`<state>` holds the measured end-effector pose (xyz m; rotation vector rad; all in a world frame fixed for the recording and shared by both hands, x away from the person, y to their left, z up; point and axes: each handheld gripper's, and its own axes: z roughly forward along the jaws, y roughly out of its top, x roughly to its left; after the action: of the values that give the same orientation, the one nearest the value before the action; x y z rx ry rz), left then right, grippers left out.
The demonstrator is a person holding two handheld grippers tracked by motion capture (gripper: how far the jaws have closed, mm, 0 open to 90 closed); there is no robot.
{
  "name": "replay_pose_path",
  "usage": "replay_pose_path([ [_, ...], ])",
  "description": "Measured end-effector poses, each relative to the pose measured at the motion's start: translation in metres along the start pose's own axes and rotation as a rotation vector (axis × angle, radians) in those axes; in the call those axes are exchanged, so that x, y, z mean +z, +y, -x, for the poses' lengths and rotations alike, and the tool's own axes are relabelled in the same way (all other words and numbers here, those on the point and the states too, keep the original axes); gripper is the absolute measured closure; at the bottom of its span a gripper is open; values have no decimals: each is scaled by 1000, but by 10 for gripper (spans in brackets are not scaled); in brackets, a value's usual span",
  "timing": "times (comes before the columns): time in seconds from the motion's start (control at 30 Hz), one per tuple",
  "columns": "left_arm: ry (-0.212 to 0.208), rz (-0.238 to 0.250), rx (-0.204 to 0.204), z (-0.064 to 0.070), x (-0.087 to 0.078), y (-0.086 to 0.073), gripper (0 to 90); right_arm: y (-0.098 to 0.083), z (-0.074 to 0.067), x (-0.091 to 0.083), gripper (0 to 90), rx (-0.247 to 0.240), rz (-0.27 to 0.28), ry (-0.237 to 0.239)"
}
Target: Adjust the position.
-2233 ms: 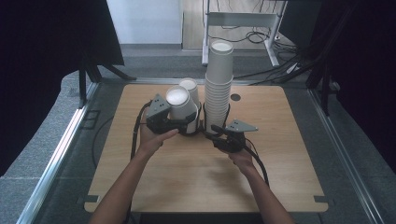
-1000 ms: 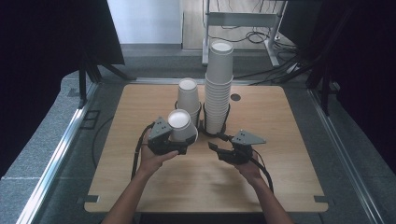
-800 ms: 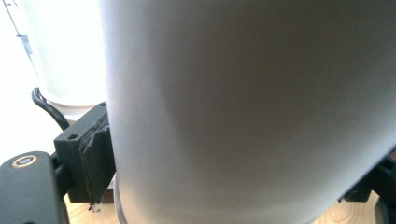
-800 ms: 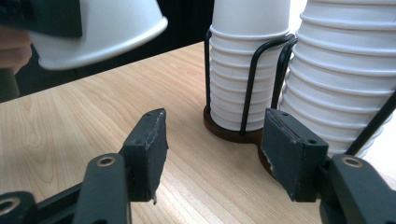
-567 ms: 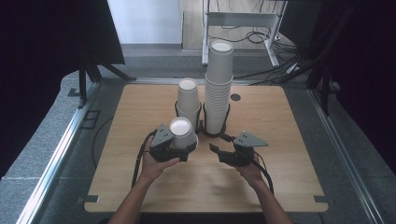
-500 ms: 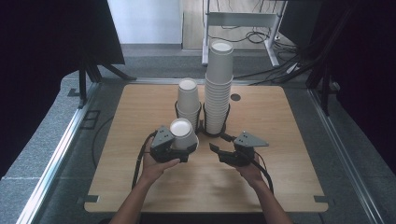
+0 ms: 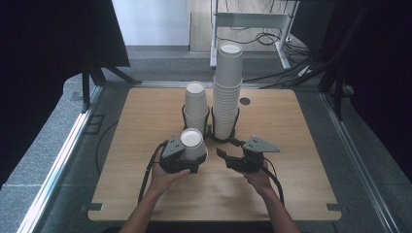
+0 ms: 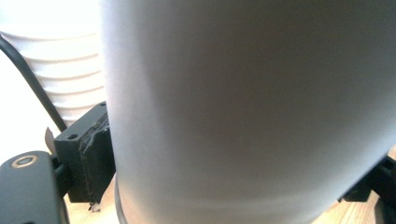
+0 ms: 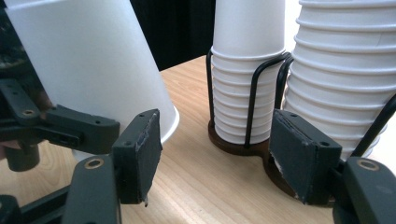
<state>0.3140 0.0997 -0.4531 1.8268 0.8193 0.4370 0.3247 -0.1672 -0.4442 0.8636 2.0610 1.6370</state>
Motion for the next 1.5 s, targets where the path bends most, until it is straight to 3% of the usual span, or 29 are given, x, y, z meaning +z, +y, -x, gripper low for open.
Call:
replay_pose_path([
  [0.3, 7, -49, 10, 2, 11, -11, 122, -6, -4, 0, 313, 9, -8, 7],
  [0.53, 34, -102, 57, 9, 19, -17, 122, -9, -4, 1, 273, 34, -8, 22],
  [0.7, 23, -132, 77, 14, 25, -19, 122, -10, -6, 3, 245, 36, -14, 47],
  [0.97, 3, -172, 72, 16, 32, -23, 123, -12, -12, 6, 228, 49, -6, 130],
  [1.17, -2, -192, 82, 21, 37, -24, 124, -12, -19, 9, 224, 46, -12, 166],
  [1.5, -33, -222, 103, 34, 46, -26, 124, -16, -25, 18, 214, 37, -36, 172],
])
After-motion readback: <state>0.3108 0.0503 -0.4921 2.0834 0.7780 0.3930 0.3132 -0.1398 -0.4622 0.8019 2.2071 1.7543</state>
